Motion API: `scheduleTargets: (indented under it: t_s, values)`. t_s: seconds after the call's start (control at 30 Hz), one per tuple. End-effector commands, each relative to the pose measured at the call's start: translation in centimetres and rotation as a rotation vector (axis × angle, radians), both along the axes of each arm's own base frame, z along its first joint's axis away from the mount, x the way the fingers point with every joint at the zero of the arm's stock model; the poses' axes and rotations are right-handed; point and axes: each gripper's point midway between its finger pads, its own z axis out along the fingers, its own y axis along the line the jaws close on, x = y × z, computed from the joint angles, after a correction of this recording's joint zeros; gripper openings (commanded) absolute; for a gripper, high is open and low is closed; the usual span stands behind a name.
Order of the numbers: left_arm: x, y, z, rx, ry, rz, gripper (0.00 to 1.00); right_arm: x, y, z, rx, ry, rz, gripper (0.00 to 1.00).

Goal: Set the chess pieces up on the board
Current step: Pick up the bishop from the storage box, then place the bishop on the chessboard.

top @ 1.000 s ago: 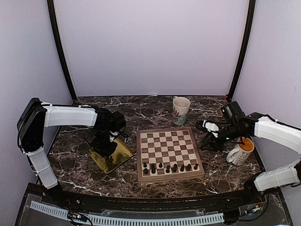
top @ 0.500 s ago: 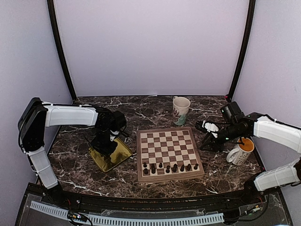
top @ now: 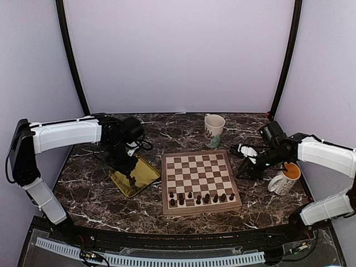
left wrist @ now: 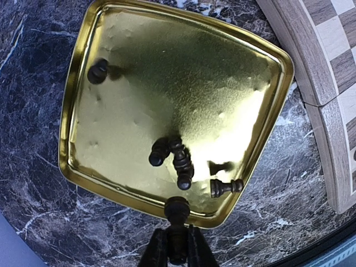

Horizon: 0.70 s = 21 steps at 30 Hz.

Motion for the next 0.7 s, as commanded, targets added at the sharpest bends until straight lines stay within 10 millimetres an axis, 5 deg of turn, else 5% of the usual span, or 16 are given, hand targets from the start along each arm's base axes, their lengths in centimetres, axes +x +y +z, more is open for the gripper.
scheduleTargets:
  t_s: [0.0,0.27,0.43,0.67]
  values:
    - [0.2,-0.5,0.7,-0.032,-0.01,-0.03,0.02,0.2,0.2,0.0,0.014,0.001,0.003,0.36]
    - [1.5,-3.1,3.0,-0.163,-0.082,-0.087,0.02,0.2,0.3,0.1,0.016,0.007,0.004,0.36]
    - [2.6,-7.0,5.1,-0.33,-0.108,-0.164,0.03,0.3,0.3,0.2,0.018,0.005,0.003,0.36]
    - [4.1,-12.8,6.3,-0.341,-0.118,-0.316,0.04,0.4,0.2,0.3,0.011,-0.003,-0.01,0.36]
